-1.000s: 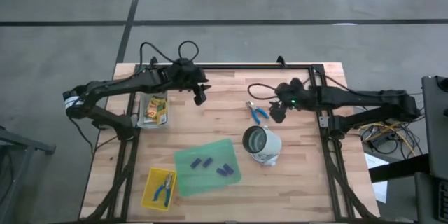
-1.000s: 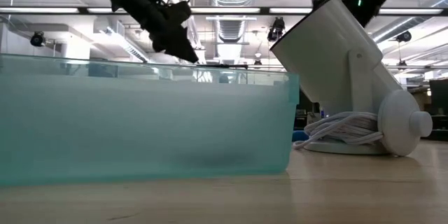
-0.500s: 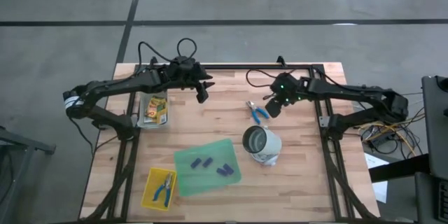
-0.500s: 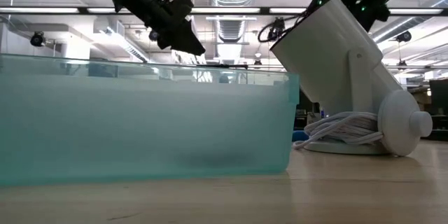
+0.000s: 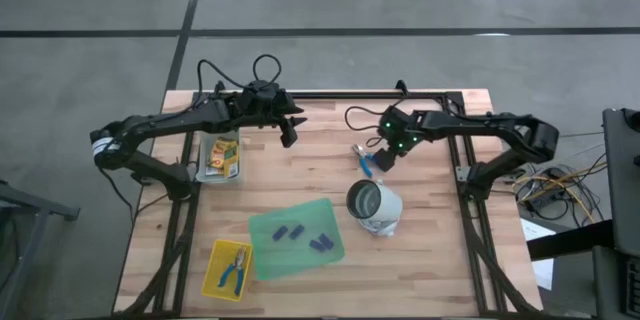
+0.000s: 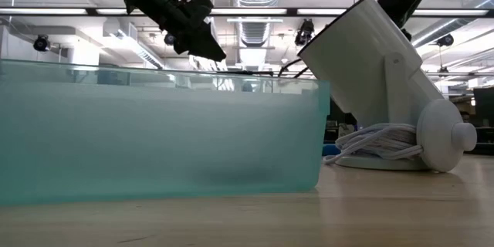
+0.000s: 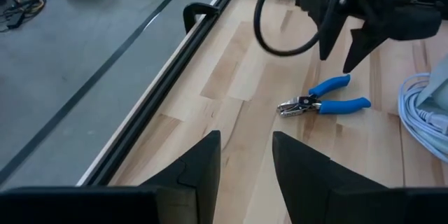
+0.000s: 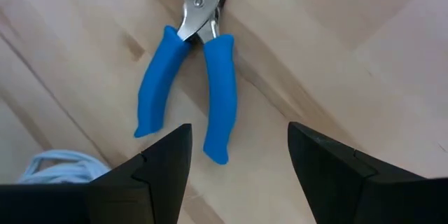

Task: Pick & Place School Supplies
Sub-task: Put the blue hole puncher into the yellow bin

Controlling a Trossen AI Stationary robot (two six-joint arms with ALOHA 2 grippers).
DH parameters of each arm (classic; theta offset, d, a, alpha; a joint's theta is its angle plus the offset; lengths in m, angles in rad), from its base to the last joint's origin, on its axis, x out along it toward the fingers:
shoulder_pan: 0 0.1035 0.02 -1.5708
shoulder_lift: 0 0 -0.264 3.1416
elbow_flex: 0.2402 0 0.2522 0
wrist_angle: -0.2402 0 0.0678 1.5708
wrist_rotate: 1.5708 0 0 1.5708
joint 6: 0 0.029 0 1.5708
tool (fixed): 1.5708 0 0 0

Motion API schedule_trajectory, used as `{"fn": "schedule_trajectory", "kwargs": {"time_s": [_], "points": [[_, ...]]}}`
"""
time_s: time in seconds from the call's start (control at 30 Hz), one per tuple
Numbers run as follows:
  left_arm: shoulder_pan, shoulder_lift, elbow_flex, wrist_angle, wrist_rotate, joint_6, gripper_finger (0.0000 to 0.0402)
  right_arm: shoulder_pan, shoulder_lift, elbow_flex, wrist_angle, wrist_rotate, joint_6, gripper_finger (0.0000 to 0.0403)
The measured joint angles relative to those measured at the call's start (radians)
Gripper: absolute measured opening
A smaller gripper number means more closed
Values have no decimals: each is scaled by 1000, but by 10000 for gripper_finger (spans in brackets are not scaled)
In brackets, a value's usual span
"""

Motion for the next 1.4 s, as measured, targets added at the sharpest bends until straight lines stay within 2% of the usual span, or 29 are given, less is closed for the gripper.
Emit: {"fn": "schedule_trajectory", "kwargs": {"time_s": [0.53,0.9,1.07,1.3,1.4], "points": [[1,0,0,-1,0,3,135,0,169,50,18,8,-6,228],[1,-1,-27,12,0,3,135,1,168,69,45,8,-2,228],[1,-1,-36,13,0,-12,135,3,168,69,81,8,59,228],[1,-1,-36,17,0,-12,135,3,168,66,71,8,35,228],[1,-1,-36,17,0,-9,135,7,168,66,45,8,-27,228]]}}
